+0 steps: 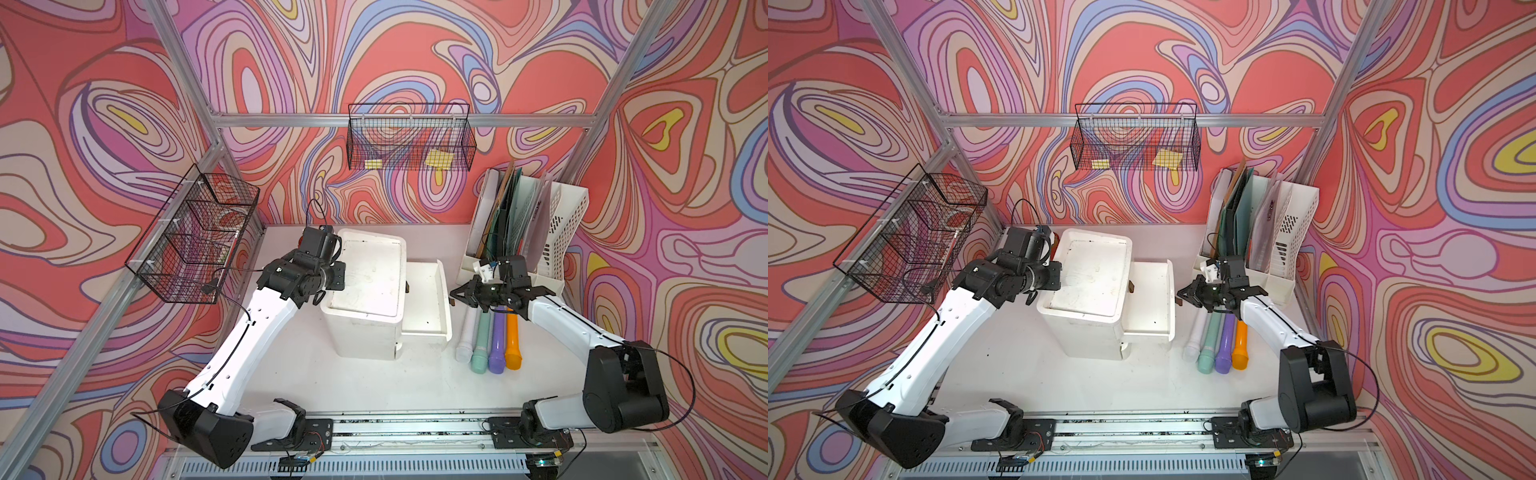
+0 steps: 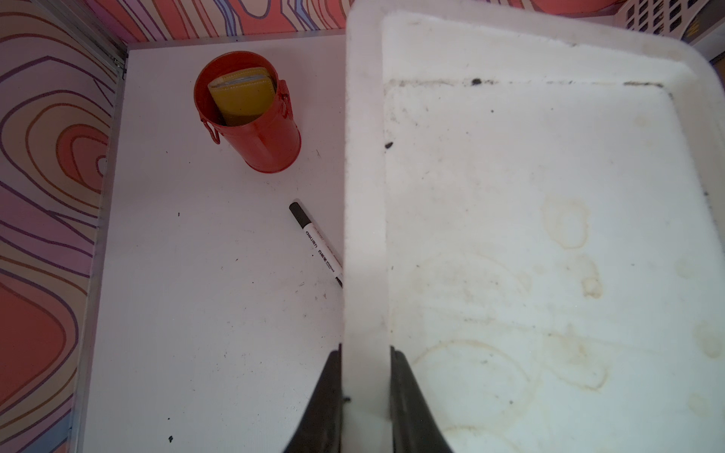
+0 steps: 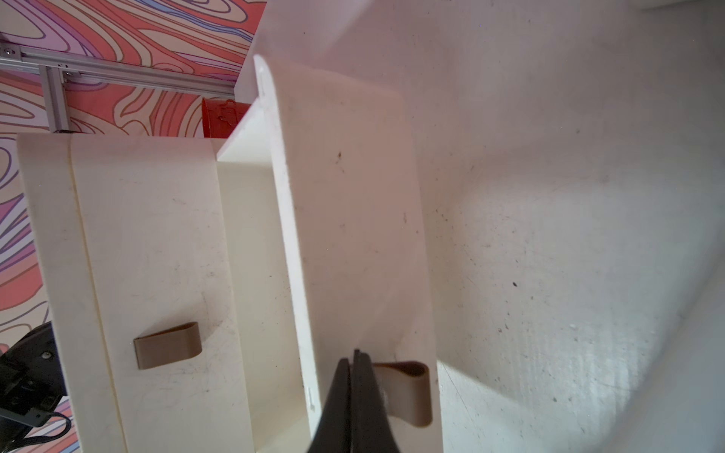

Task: Take the microphone out of the drawer
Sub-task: Close the drawer in the storage box.

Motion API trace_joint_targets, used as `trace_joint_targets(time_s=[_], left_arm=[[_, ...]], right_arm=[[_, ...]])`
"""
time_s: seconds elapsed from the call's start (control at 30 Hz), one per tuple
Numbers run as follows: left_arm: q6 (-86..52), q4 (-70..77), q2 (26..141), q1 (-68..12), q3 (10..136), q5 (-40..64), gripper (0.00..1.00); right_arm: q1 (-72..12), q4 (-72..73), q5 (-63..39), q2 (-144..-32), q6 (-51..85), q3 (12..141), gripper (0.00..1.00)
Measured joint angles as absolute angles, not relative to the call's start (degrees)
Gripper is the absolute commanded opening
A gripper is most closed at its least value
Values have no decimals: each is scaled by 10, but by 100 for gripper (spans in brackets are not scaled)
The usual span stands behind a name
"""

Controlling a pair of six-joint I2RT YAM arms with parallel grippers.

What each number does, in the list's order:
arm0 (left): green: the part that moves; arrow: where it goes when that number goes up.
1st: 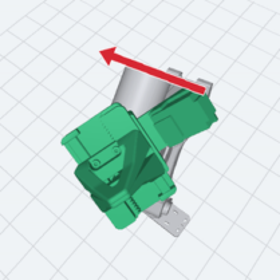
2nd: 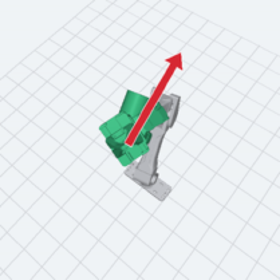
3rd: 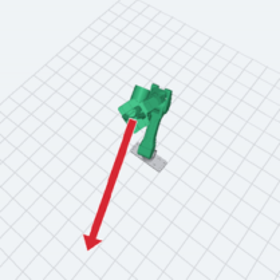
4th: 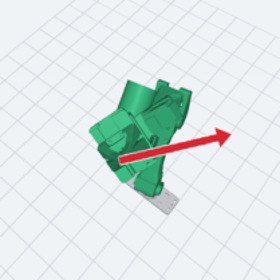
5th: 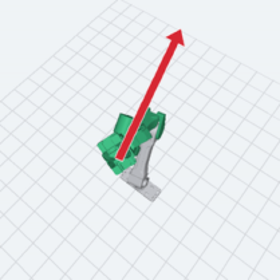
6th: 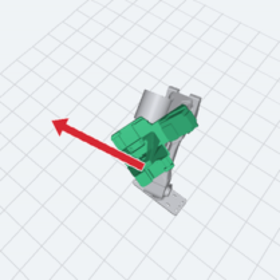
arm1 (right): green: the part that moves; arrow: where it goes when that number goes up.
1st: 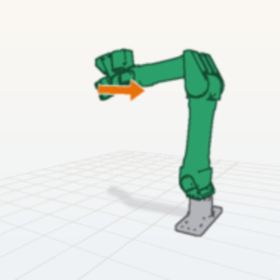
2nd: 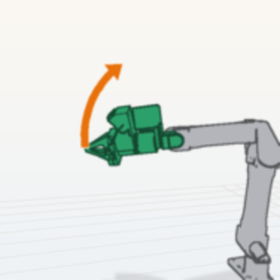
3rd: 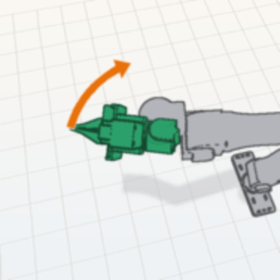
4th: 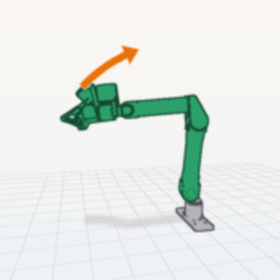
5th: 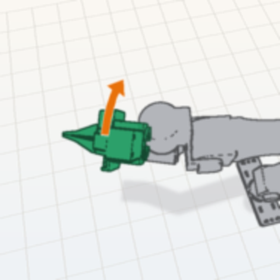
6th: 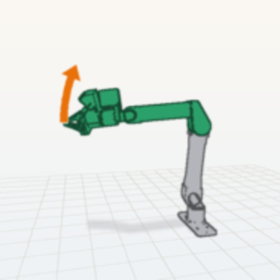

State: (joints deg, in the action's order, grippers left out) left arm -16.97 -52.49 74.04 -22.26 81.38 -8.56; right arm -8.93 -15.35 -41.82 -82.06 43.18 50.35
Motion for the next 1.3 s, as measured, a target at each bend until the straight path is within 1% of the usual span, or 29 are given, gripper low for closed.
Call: trace_joint_targets(time_s=[0.27, 0.7, 1.0, 1.3], left_arm=[[-170, -526, 740, -222, 814, -86, 0], [-172, -544, 740, -217, 818, -99, 0], [-174, -546, 740, -217, 819, -100, 0], [-174, -545, 740, -217, 819, -100, 0]], right_arm=[[-116, -120, -416, -838, 451, 504, 0], [-156, -81, -382, -875, 477, 520, 0], [-166, -109, -373, -859, 476, 528, 0], [-197, -115, -414, -833, 478, 528, 0]])
